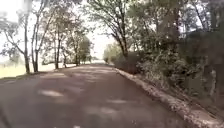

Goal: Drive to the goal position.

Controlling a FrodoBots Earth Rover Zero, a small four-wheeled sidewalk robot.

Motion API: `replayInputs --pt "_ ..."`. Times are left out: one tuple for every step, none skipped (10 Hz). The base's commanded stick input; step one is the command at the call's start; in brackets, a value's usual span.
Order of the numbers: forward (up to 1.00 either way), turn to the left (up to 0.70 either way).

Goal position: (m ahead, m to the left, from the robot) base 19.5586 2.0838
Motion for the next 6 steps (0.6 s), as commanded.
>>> replayInputs --pt "1.0 -0.04" --pt "1.0 -0.04" --pt "1.0 -0.05" --pt "1.0 -0.07" --pt "1.0 -0.09" --pt "1.0 -0.09"
